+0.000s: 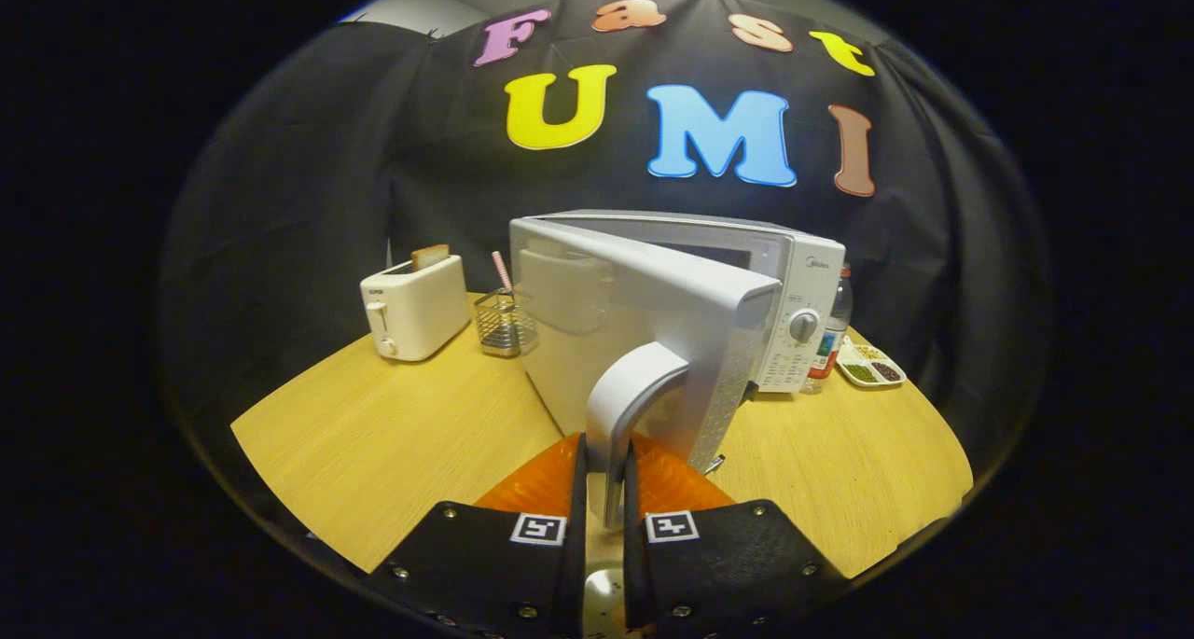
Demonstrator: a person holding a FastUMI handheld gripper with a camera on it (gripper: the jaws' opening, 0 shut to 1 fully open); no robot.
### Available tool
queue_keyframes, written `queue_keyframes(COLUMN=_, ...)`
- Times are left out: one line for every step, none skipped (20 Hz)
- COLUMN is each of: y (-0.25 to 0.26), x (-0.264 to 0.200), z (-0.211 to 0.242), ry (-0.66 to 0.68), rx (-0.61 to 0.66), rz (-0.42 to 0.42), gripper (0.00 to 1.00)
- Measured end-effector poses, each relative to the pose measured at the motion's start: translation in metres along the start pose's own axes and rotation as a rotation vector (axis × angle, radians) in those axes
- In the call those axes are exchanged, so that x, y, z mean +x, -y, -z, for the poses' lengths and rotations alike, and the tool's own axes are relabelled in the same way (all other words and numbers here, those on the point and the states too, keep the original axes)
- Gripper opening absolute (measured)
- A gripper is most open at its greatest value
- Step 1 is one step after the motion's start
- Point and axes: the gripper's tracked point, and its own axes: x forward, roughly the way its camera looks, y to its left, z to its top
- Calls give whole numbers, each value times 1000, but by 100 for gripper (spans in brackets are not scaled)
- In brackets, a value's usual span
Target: Open the microwave, put the food inside, and close the microwave door.
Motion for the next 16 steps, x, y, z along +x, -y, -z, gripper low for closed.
queue_keyframes(y=-11, x=-3, z=0, ry=1, rx=-8, rz=-15, gripper=17)
queue_keyframes(y=-23, x=-7, z=0, ry=3, rx=-13, rz=-31, gripper=17)
queue_keyframes(y=-35, x=-10, z=1, ry=7, rx=-13, rz=-43, gripper=17)
queue_keyframes(y=-45, x=-12, z=1, ry=6, rx=-15, rz=-53, gripper=17)
queue_keyframes(y=-54, x=-13, z=2, ry=6, rx=-16, rz=-61, gripper=17)
queue_keyframes(y=-63, x=-15, z=1, ry=6, rx=-19, rz=-69, gripper=17)
queue_keyframes(y=-72, x=-16, z=1, ry=10, rx=-29, rz=-69, gripper=17)
queue_keyframes(y=-77, x=-17, z=0, ry=12, rx=-42, rz=-60, gripper=17)
queue_keyframes(y=-83, x=-17, z=1, ry=14, rx=-50, rz=-55, gripper=17)
queue_keyframes(y=-88, x=-17, z=1, ry=15, rx=-52, rz=-48, gripper=17)
queue_keyframes(y=-92, x=-17, z=2, ry=14, rx=-54, rz=-39, gripper=17)
queue_keyframes(y=-97, x=-19, z=2, ry=13, rx=-54, rz=-38, gripper=17)
queue_keyframes(y=-106, x=-23, z=4, ry=13, rx=-52, rz=-44, gripper=18)
queue_keyframes(y=-114, x=-24, z=4, ry=13, rx=-53, rz=-58, gripper=26)
queue_keyframes(y=-123, x=-27, z=8, ry=10, rx=-55, rz=-72, gripper=30)
queue_keyframes(y=-130, x=-29, z=11, ry=7, rx=-65, rz=-85, gripper=40)
